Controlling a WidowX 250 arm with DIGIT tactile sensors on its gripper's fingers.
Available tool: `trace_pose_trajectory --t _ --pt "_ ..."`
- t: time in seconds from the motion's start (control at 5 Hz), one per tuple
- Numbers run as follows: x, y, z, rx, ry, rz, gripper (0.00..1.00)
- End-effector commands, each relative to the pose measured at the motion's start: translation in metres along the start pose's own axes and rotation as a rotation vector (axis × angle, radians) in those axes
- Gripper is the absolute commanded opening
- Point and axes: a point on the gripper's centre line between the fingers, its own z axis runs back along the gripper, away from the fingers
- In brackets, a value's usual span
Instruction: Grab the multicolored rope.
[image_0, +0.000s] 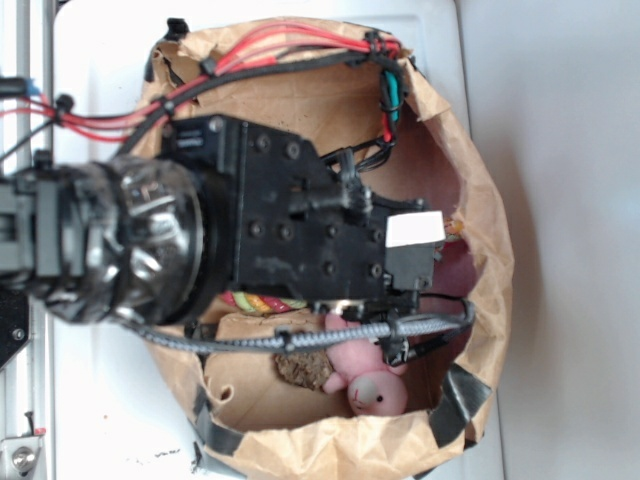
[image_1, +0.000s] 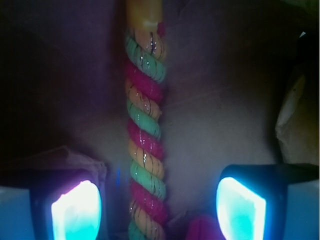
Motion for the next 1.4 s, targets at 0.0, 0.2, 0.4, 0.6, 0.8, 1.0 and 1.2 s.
trace_pose_trajectory --t 0.0,0.2,0.4,0.6,0.8,1.0,1.2 --pt "0.018 -0.010 0.014 -0.032 -0.051 -0.001 1.00" --pt "0.031 -0.002 -0.002 -0.046 -0.098 0.022 1.00" --pt "0.044 0.004 -0.013 -0.059 -0.150 0.043 1.00" --pt "0.049 0.003 -0.012 -0.102 -0.173 0.045 1.00" --pt "0.044 0.003 -0.013 -0.101 -0.190 0.027 1.00" --pt "0.038 0.004 -0.013 -0.078 -0.207 0.037 0.00" --pt "0.033 0.005 -0.009 -0.079 -0.225 0.037 0.00"
